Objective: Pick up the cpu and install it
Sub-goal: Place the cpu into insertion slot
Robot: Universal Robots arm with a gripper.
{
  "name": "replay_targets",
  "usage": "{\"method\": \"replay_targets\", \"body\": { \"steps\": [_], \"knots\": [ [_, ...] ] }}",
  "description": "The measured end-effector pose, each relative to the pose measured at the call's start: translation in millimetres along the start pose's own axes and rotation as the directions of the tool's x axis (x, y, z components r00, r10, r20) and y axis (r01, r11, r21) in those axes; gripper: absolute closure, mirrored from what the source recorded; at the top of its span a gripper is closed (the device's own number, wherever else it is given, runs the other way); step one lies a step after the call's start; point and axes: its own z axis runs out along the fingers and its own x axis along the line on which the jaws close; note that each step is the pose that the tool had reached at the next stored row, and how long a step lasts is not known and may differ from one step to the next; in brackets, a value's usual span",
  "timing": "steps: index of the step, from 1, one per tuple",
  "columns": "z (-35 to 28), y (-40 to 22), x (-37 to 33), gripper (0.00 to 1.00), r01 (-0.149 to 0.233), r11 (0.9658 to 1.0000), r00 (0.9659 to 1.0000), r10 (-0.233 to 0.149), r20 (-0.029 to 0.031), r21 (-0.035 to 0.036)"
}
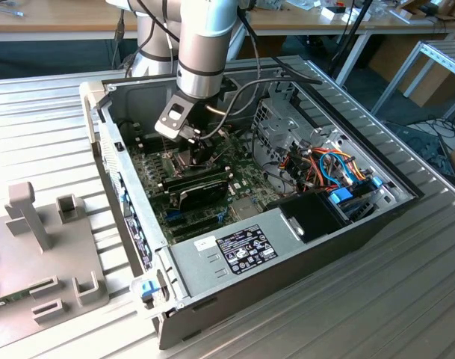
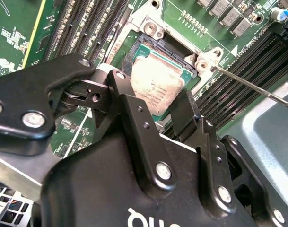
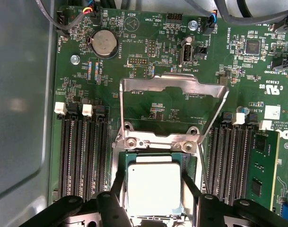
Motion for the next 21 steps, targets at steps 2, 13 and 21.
{"method": "replay_targets", "body": {
  "steps": [2, 13, 21],
  "knots": [
    [0.1, 0.0, 0.1, 0.44, 0.000, 1.0000, 1.0000, 0.000, -0.0007, -0.0001],
    [-4.1, 0.2, 0.3, 0.45, 0.000, 1.0000, 1.0000, 0.000, -0.0024, -0.0007],
    [-9.0, 0.1, 0.0, 0.45, 0.000, 1.0000, 1.0000, 0.000, -0.0011, -0.0003]
  ]
}}
